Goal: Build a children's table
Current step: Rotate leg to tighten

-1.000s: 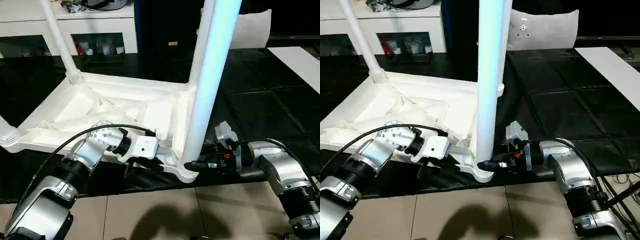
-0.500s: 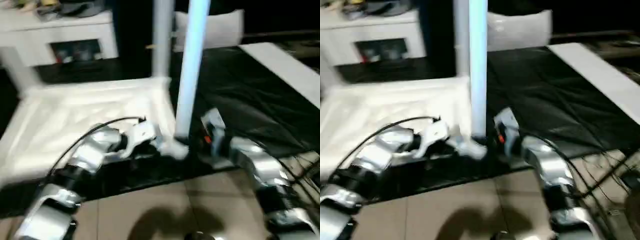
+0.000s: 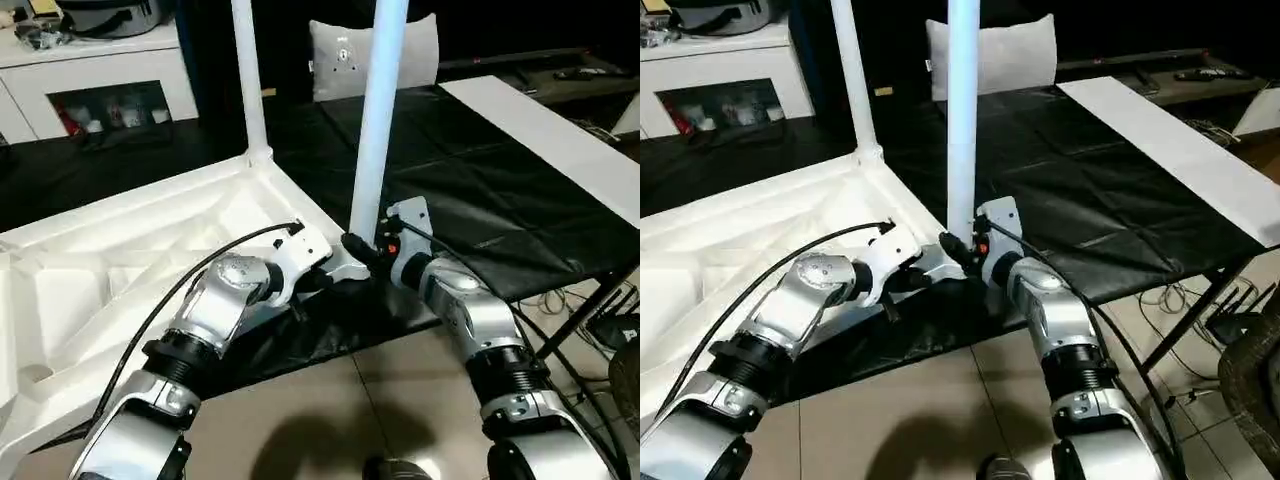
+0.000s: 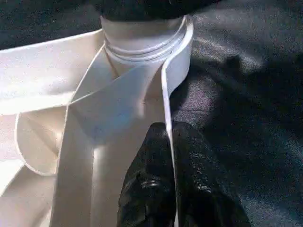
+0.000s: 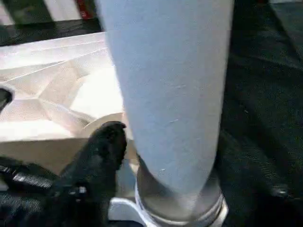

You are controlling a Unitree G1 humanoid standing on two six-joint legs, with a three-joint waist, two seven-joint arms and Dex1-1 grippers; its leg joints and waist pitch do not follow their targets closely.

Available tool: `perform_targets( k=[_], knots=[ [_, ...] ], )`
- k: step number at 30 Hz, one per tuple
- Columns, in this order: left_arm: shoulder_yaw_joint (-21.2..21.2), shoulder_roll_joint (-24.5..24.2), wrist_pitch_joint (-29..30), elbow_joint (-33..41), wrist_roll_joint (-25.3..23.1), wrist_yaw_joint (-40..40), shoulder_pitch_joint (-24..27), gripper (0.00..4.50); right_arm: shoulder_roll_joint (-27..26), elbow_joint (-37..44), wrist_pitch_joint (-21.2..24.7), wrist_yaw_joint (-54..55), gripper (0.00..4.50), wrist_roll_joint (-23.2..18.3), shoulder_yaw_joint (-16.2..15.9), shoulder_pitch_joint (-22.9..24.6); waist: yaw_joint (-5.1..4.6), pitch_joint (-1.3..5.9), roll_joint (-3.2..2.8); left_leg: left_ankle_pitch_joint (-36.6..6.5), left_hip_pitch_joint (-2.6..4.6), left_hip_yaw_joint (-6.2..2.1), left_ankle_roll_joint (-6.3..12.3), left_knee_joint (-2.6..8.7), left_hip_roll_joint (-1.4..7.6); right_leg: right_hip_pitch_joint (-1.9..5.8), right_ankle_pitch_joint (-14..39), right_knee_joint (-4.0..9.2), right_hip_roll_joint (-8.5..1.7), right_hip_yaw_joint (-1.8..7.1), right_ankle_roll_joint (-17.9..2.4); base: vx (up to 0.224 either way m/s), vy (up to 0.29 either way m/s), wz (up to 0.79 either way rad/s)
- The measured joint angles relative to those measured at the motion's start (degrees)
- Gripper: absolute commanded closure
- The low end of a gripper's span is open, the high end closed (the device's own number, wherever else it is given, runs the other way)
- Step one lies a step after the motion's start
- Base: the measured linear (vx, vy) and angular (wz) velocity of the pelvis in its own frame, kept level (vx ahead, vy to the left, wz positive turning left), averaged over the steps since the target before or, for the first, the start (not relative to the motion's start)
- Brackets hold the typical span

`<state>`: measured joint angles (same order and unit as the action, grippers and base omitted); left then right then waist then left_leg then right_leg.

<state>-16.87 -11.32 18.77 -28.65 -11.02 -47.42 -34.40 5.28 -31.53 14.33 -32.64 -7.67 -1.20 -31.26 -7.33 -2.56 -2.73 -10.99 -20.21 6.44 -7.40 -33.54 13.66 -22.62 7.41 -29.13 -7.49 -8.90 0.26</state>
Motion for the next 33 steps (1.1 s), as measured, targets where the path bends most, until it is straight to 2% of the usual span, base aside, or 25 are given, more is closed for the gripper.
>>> perform_targets(
  k=[1,4,6,10,12,13,16,22,27,28,33],
  knots=[
    [-0.4,-0.49,-0.7,0.04,0.01,-0.34,0.03,4.5,0.79,0.34,-0.58,-1.51,1.09,-0.1,-0.26,0.41,0.1,-0.03,-0.05,0.0,-0.06,0.0,0.0,0.03,0.0,-0.06,-0.01,-0.07,0.0,0.14,-0.02,0.0,0.0,0.0],
    [-0.98,-1.06,-2.07,0.24,0.04,-1.14,0.05,4.5,2.33,2.06,-1.29,-4.23,0.98,-0.82,-0.4,1.92,0.82,-0.03,-0.06,0.0,-0.18,0.05,0.0,0.03,0.0,-0.28,-0.09,-0.54,0.01,0.4,-0.15,0.0,0.0,0.0],
    [-1.41,-1.38,-3.12,0.23,0.06,-1.85,0.05,4.5,3.56,2.93,-1.41,-6.35,0.66,-1.42,-0.51,2.64,1.39,-0.04,-0.05,0.01,-0.1,0.13,0.0,-0.08,0.0,-0.43,-0.14,-1.28,0.0,0.68,-0.23,0.0,0.0,0.0],
    [-2.27,-3.39,-6.69,0.1,0.86,-5.42,0.03,4.5,8.99,6.64,-1.52,-15.5,0.46,-3.85,-1.01,5.26,3.3,-0.04,-0.06,0.0,0.15,0.17,0.0,0.11,0.13,-0.61,-0.15,-2.37,0.13,1.29,-0.23,0.0,0.0,0.0],
    [-2.58,-4.18,-8.06,-0.54,0.95,-6.97,-0.44,4.5,10.64,7.9,-1.56,-18.14,0.13,-4.32,-1.04,5.63,3.91,-0.03,-0.02,0.01,0.17,0.18,-0.01,0.16,0.14,-0.86,-0.15,-2.97,0.23,1.71,-0.24,0.0,0.0,0.0],
    [-3.19,-4.93,-9.64,-1.09,1.17,-8.7,-0.93,4.5,12.89,8.98,-1.56,-21.49,0.13,-5.34,-1.24,6.36,4.55,-0.01,-0.05,0.01,0.18,0.22,-0.01,0.25,0.13,-0.94,-0.15,-3.18,0.28,1.88,-0.24,0.0,0.0,0.0],
    [-3.43,-7.02,-12.08,-1.59,1.45,-12.19,-1.16,4.5,15.97,10.0,-1.65,-25.98,0.04,-6.15,-1.17,6.48,5.34,0.0,-0.02,0.01,0.15,0.31,-0.01,0.43,0.18,-1.24,-0.15,-3.63,0.35,2.1,-0.25,0.0,0.0,0.0],
    [-5.26,-9.77,-20.81,-3.54,2.46,-19.16,-1.66,4.5,21.71,9.83,-5.2,-33.69,0.04,-5.49,-2.63,6.41,7.29,0.03,-0.02,-0.07,0.14,0.4,-0.14,0.42,0.18,-1.37,0.04,-3.88,0.32,2.19,-0.33,0.0,0.0,0.0],
    [-6.43,-11.18,-25.37,-4.17,3.14,-23.83,-1.75,4.5,22.3,9.41,-6.19,-38.12,0.04,-5.48,-4.54,5.99,8.25,0.04,0.0,-0.08,0.17,0.49,-0.16,0.32,0.1,-1.33,0.03,-3.9,0.26,2.32,-0.35,0.0,0.0,0.0],
    [-6.64,-11.31,-26.46,-4.47,3.54,-25.13,-1.75,4.5,22.49,8.83,-6.18,-39.54,0.31,-5.5,-5.18,5.83,8.62,0.04,0.0,-0.09,0.18,0.52,-0.17,0.28,0.1,-1.33,0.02,-3.91,0.26,2.36,-0.36,0.0,0.0,0.0],
    [-7.66,-11.75,-29.14,-4.67,4.66,-29.22,-1.74,4.5,22.64,8.63,-5.39,-45.28,0.58,-6.24,-7.7,5.77,9.81,0.05,0.04,-0.08,0.21,0.7,-0.17,0.23,0.1,-1.33,0.01,-3.96,0.26,2.52,-0.38,0.0,0.0,0.0]
  ],
)
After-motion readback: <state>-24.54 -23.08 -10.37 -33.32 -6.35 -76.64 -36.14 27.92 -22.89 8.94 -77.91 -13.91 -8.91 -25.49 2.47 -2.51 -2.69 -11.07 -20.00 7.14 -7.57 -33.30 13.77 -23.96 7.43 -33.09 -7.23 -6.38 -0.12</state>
